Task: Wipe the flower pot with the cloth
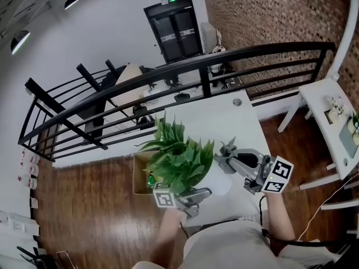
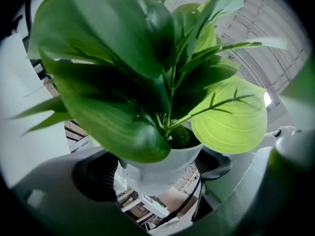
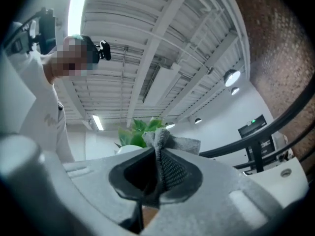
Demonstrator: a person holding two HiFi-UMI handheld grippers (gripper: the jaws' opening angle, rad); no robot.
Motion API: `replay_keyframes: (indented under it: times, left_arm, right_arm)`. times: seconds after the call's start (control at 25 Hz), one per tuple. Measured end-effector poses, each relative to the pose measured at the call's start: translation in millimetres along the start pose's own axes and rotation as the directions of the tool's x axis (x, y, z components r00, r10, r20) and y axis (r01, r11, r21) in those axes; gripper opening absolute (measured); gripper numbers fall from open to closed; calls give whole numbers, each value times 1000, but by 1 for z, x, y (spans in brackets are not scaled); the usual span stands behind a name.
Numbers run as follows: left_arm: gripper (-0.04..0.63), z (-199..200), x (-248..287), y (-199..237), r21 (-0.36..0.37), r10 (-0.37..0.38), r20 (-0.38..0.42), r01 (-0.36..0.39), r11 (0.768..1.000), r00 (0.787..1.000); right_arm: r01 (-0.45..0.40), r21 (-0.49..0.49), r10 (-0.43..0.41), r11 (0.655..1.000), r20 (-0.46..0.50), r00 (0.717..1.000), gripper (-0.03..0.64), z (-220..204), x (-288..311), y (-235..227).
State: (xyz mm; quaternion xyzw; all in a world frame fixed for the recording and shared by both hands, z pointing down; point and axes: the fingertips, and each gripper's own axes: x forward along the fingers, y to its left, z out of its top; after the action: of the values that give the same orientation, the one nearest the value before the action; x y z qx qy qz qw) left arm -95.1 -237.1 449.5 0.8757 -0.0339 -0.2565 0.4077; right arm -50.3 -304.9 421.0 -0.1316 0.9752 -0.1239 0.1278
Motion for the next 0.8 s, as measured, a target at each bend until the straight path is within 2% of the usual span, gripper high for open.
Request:
replay_keyframes:
  times: [0.12,0.24,0.36,0.44,0.48,0.64,0.8]
  left_arm:
    - [511,6,-5,13,-21,47,39,-46,999,998]
    - [511,16,-11,18,-12,72,64,-71,997,995]
    - [510,26,-14,24,-13,89,91,-88,996,992]
    - [509,30,-13,24,-10,89,98,-88,996,991]
    - [509,31,-12,23,-8,84,97,-84,996,992]
    - [509,25,-10,21,1,78,74,-78,997,994]
    - [509,19,-9,20,8,78,55,-78,997,995]
  right_arm:
    - [-61,-106,55,993,-51,997,12,6,1,27]
    - [-178,-209,154,962,-127,980,12,3,14,66]
    - [-312,-289,248,905,-238,939,12,-10,23,103]
    - [-343,-301,227,890,-360,905,12,-29,21,107]
    - [-340,-305,210,890,-386,898,12,-35,21,105]
    - [-253,-282,190,925,-231,954,12,-17,24,92]
    - [-151,-225,108,963,-194,975,11,-18,11,59]
